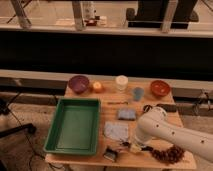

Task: Place brush in table surface

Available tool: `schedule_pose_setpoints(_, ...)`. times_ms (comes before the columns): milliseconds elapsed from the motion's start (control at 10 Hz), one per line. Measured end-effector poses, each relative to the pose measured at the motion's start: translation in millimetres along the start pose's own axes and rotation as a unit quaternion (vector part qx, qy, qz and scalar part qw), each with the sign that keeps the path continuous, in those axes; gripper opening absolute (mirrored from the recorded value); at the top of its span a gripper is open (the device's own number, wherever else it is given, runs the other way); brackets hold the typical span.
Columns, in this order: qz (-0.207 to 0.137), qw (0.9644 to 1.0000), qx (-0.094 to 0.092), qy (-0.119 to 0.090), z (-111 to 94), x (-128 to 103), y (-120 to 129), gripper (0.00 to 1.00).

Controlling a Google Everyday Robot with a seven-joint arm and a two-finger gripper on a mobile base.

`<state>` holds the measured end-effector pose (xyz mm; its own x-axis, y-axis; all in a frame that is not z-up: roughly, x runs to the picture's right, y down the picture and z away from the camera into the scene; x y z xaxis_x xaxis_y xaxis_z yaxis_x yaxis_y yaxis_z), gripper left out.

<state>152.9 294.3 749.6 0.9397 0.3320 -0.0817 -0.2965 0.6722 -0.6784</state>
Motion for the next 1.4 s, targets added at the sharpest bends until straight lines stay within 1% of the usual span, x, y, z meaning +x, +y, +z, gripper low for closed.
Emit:
schedule_pose_setpoints(200,0.002,1.0,0.0,0.001,-0.7,1.2,0.1,0.47)
schedule_pose_setpoints(300,0.005,1.0,0.0,0.001,-0.9,3.1,0.0,0.53)
schedule_pose_setpoints(400,0.008,1.0,0.001,0.0,-1.3,5.1,-0.8,0.54)
schedule_pose_setpoints(600,0.012,0.9999,0.0,-0.001,-1.3,8.2,-2.1,0.54)
schedule_pose_setpoints(700,0.013,0.9999,0.0,0.0,-1.8,9.4,-2.1,0.53)
schedule_pose_setpoints(800,0.017,0.9999,0.0,-0.001,-2.2,11.6,-3.2,0.48)
schedule_pose_setpoints(900,0.019,0.9998,0.0,-0.001,-2.7,13.4,-3.9,0.49)
schedule_pose_setpoints(1000,0.021,0.9998,0.0,-0.002,-2.5,14.5,-4.5,0.54)
schedule_pose_setpoints(1100,0.024,0.9997,0.0,-0.002,-3.0,15.6,-5.3,0.62)
schedule_pose_setpoints(1200,0.025,0.9997,0.001,-0.003,-3.8,18.1,-5.3,0.65)
schedule_pose_setpoints(1400,0.024,0.9997,0.001,-0.005,-5.5,23.5,-6.7,0.65)
